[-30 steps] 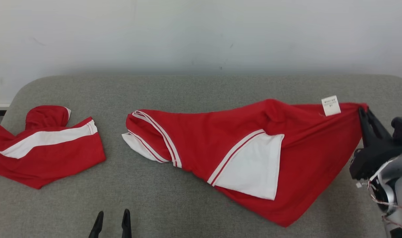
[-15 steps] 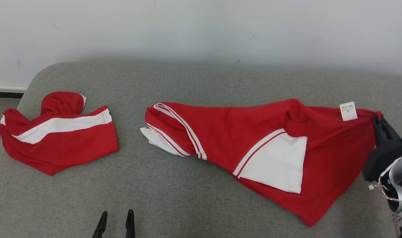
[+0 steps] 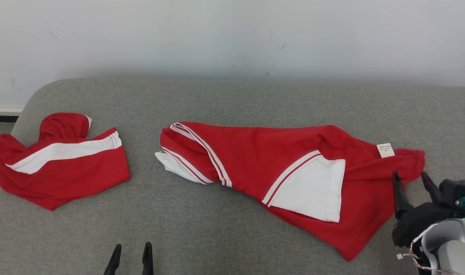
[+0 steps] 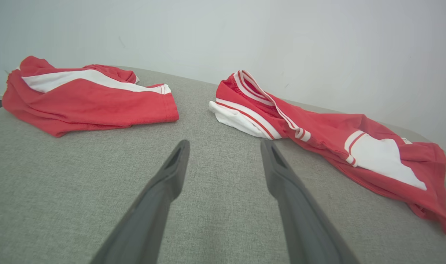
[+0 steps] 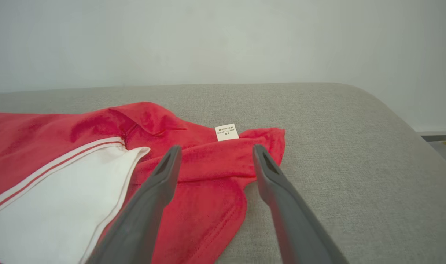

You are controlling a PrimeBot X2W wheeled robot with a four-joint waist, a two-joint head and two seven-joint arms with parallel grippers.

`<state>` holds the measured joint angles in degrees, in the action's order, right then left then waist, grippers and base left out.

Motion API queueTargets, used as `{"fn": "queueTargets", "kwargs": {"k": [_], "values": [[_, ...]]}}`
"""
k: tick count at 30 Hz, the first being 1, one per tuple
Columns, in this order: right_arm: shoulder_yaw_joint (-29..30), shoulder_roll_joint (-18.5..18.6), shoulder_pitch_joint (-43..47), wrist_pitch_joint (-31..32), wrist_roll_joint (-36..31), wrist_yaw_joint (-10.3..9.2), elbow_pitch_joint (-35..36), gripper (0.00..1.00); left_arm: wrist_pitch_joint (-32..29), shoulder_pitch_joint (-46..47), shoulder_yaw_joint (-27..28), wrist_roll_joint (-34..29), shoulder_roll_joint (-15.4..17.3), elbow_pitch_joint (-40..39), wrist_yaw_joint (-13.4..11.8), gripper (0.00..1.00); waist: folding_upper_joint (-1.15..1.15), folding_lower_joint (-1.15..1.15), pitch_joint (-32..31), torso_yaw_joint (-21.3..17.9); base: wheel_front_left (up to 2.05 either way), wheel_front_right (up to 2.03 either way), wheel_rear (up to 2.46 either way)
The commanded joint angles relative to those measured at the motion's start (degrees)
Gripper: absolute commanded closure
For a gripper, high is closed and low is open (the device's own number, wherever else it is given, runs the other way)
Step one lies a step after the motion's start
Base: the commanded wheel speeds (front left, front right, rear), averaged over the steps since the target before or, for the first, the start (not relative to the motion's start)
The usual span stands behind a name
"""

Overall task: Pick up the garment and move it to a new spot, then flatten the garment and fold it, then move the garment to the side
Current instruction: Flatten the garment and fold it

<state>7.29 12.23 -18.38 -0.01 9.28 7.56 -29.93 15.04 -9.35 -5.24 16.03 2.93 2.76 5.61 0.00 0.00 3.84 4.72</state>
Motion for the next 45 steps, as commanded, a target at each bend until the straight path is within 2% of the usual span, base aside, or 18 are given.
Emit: {"fn": "queueTargets", "kwargs": {"k": [1,8,15,22,32,45], "values": [[-0.5,-0.4,1.3,-1.0,0.2,-0.15,0.6,0.00,0.2,0.3,0.1,-0.3,-0.1,0.1,0.1,0.00,0.00,0.00,-0.7,-0.8,0.00,0.00,0.00],[-3.9,-3.7,7.7,-5.6,1.8,-0.15,5.1,0.00,0.2,-0.6,0.5,0.4,-0.1,0.2,-0.4,0.00,0.00,0.00,-2.5,-2.9,0.00,0.00,0.00],[-4.2,-7.0,13.9,0.6,4.6,-0.14,6.3,0.00,0.2,-1.1,0.2,0.7,-0.1,0.5,-0.4,0.00,0.00,0.00,-3.9,-3.8,0.00,0.00,0.00],[-3.7,-8.8,16.9,6.3,6.8,-0.15,6.8,0.00,0.2,-0.9,0.1,0.8,-0.1,0.6,-0.3,0.00,0.00,0.00,-4.4,-3.2,0.00,0.00,0.00],[-4.1,-9.4,14.5,10.9,9.7,-0.14,4.0,0.00,0.2,-1.0,-0.3,0.9,-0.1,0.8,-0.2,0.00,0.00,0.00,-3.9,-1.0,0.00,0.00,0.00],[-4.0,-9.4,10.6,11.0,9.9,-0.15,-2.2,0.00,0.2,-0.3,-0.3,1.0,-0.1,0.8,-0.1,0.00,0.00,0.00,-2.3,1.0,0.00,0.00,0.00]]}}
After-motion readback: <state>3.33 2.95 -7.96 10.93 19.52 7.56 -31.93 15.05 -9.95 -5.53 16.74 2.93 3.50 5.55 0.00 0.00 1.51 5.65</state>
